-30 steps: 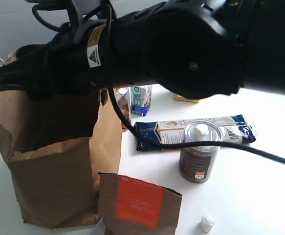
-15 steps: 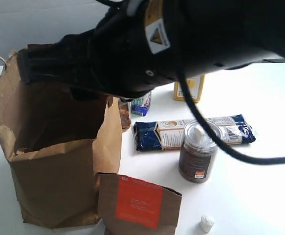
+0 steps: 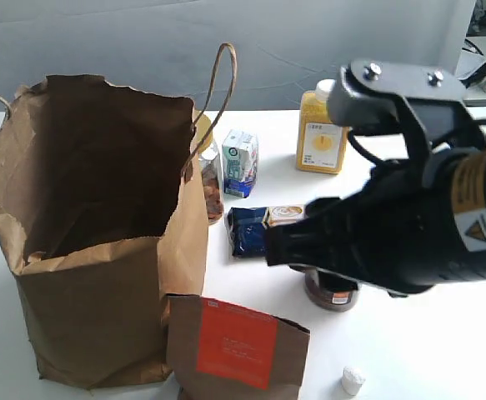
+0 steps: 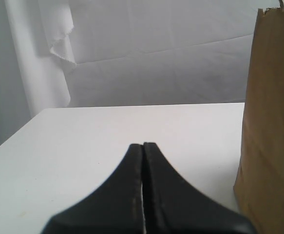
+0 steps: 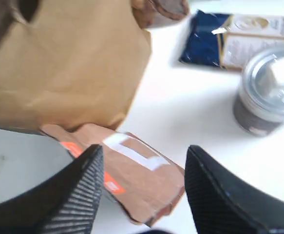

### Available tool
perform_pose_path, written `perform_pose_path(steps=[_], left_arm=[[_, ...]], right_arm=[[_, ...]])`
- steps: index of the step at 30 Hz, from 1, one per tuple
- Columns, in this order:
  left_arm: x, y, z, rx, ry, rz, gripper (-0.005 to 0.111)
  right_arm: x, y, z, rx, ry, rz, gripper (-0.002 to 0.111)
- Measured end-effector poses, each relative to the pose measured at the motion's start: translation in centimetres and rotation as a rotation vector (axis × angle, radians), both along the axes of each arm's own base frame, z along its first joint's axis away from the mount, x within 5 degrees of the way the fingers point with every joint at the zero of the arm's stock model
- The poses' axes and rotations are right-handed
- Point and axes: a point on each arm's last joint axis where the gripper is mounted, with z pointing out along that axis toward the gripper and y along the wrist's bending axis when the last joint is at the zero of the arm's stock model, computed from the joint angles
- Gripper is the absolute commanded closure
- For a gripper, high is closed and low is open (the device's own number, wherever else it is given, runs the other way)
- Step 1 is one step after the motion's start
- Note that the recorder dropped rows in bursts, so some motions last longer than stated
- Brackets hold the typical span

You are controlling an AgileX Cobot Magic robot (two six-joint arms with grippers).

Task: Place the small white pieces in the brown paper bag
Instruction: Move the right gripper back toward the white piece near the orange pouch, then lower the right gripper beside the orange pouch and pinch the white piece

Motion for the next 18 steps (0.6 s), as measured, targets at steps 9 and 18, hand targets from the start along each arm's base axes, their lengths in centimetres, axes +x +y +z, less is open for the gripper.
perform_pose_path(steps=[9,18], left_arm=[[0.0,0.0,0.0,0.0,0.0,0.0,0.107],[0.0,0.0,0.0,0.0,0.0,0.0,0.107]], right_arm=[[1.0,-2.6,-7.0,-0.192,0.142,-0.117,0.06],[1.8,-1.2,-12.4,-0.302,0.208,-0.118,0.06]])
